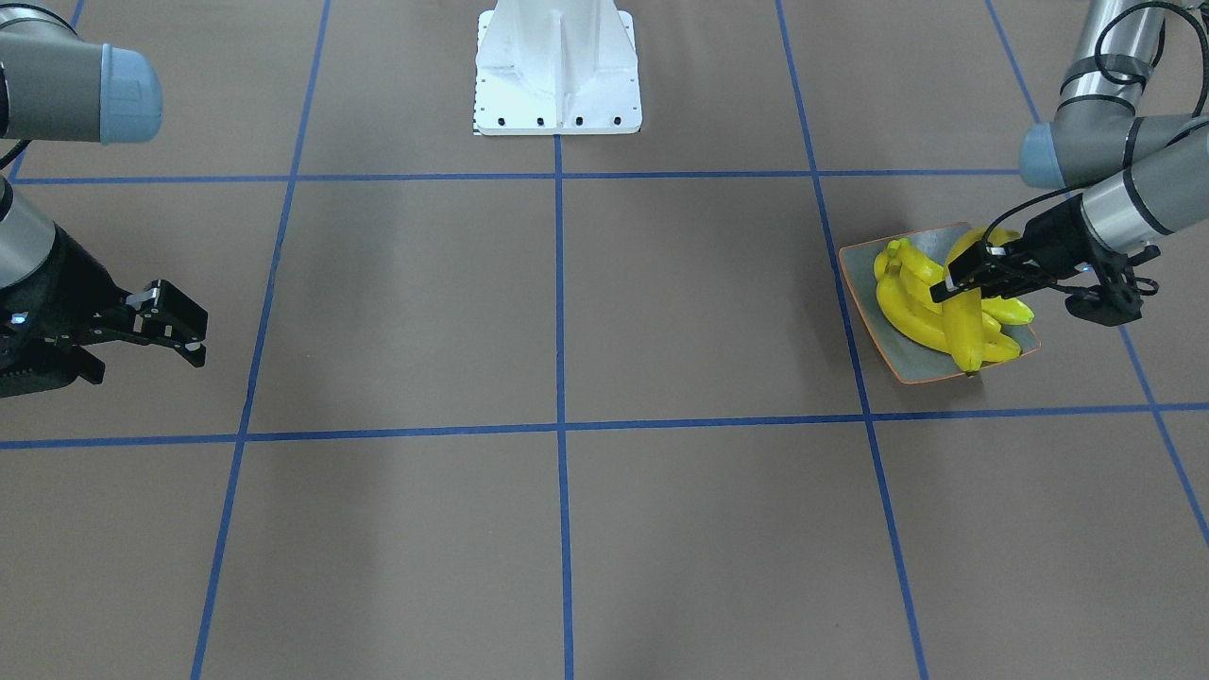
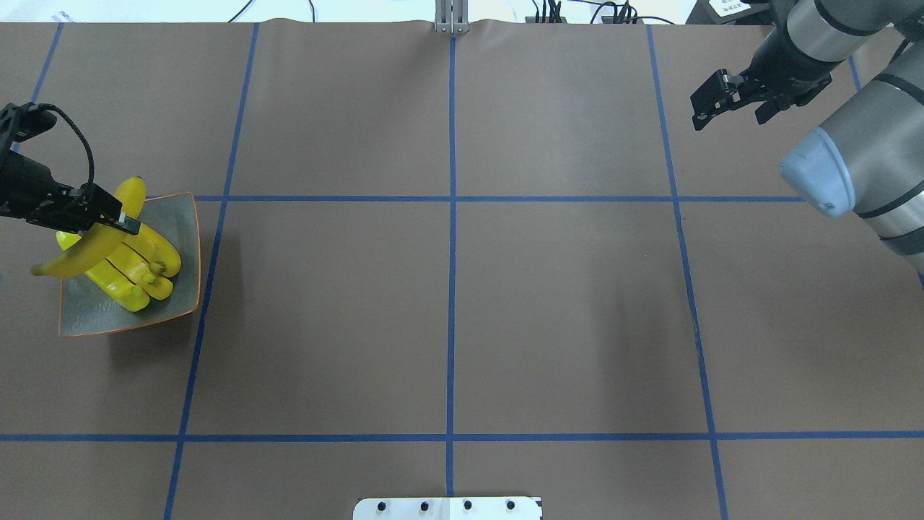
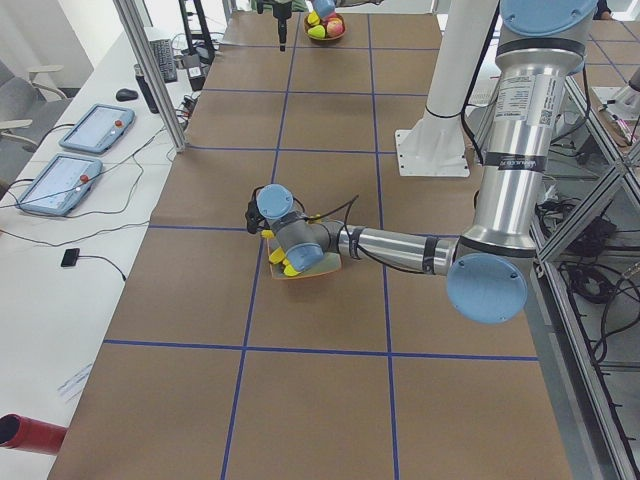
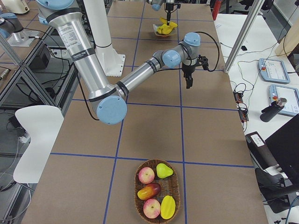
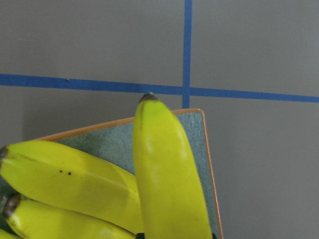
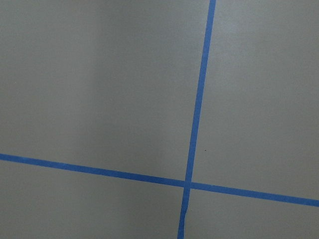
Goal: Transfer all bananas from basket to plate
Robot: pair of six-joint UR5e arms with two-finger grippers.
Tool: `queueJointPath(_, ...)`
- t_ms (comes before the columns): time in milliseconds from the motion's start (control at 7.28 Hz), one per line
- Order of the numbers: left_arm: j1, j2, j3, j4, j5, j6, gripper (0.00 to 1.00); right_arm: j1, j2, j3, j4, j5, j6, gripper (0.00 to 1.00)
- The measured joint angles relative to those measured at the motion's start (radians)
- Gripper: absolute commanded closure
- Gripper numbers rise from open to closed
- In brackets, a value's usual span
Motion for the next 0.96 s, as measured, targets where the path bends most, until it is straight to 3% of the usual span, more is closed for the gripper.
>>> queueJointPath(137, 0.0, 0.001, 0.0, 0.0, 0.0, 0.0, 0.05, 0.001, 0.0, -0.001, 0.0, -0.001, 0.0, 0.0)
queueJointPath(275, 0.001, 0.003, -0.001, -0.005, 0.001, 0.001, 0.01, 0.003, 0.001, -0.001, 0.001, -0.001, 0.0, 0.0)
queueJointPath(961, 0.002, 0.011, -0.007, -0.044, 0.007, -0.006, 0.01, 0.01, -0.011, -0.006, 0.001, -0.001, -0.008, 0.0)
